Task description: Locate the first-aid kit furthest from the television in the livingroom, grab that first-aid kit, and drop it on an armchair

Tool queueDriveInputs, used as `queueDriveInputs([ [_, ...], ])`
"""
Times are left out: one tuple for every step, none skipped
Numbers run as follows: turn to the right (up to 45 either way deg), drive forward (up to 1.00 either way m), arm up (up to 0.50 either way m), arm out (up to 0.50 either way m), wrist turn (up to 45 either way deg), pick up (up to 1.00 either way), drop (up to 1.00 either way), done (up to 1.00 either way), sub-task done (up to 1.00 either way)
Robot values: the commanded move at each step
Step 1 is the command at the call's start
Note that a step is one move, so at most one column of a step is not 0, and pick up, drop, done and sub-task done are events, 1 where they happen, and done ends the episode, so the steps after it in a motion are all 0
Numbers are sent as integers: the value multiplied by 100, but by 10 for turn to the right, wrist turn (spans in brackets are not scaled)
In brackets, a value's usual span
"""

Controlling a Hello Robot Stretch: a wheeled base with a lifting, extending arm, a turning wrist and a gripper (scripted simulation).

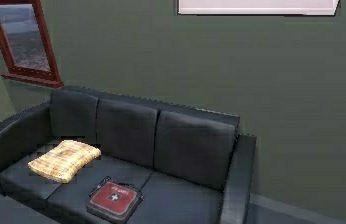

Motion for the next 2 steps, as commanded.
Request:
queueDriveInputs([
  [-450,0,0,0,0,0,0,0,0],
  [-450,0,0,0,0,0,0,0,0],
])
